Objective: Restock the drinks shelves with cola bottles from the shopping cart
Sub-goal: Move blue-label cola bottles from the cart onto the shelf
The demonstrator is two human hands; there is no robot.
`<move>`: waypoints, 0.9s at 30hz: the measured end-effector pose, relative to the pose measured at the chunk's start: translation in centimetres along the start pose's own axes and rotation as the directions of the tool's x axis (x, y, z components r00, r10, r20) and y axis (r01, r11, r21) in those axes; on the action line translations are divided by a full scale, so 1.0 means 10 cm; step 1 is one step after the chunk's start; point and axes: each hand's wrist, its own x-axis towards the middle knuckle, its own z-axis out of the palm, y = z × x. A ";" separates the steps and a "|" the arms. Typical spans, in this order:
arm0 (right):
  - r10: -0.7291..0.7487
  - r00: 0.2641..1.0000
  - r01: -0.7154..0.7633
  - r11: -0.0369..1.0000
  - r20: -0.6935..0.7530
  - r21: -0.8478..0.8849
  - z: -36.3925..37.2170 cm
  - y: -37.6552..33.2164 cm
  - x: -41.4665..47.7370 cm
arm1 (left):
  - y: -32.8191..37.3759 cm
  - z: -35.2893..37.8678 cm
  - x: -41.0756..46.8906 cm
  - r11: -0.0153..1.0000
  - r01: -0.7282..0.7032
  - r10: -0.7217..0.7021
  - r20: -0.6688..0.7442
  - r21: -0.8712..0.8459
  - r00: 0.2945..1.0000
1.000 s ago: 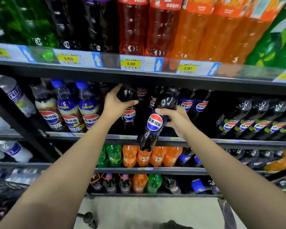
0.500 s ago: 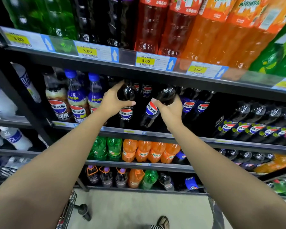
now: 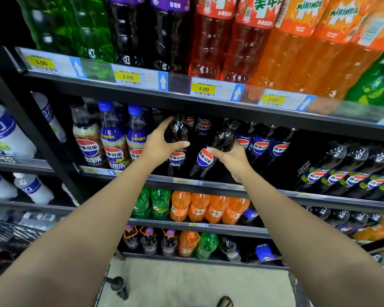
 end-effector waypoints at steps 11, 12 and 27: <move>-0.051 0.980 0.089 0.976 0.192 -0.196 0.09 -0.17 0.04 | -0.03 0.03 -0.01 1.000 0.019 -0.019 -0.006 0.010 1.000; -0.046 0.982 0.079 0.981 0.183 -0.177 0.09 -0.15 0.03 | -0.05 0.03 -0.02 1.000 0.027 -0.027 -0.003 -0.009 1.000; -0.063 0.986 0.041 0.989 -0.151 -0.143 0.49 0.31 -0.22 | -0.50 0.30 -0.27 0.987 0.130 -0.129 0.019 -0.092 0.991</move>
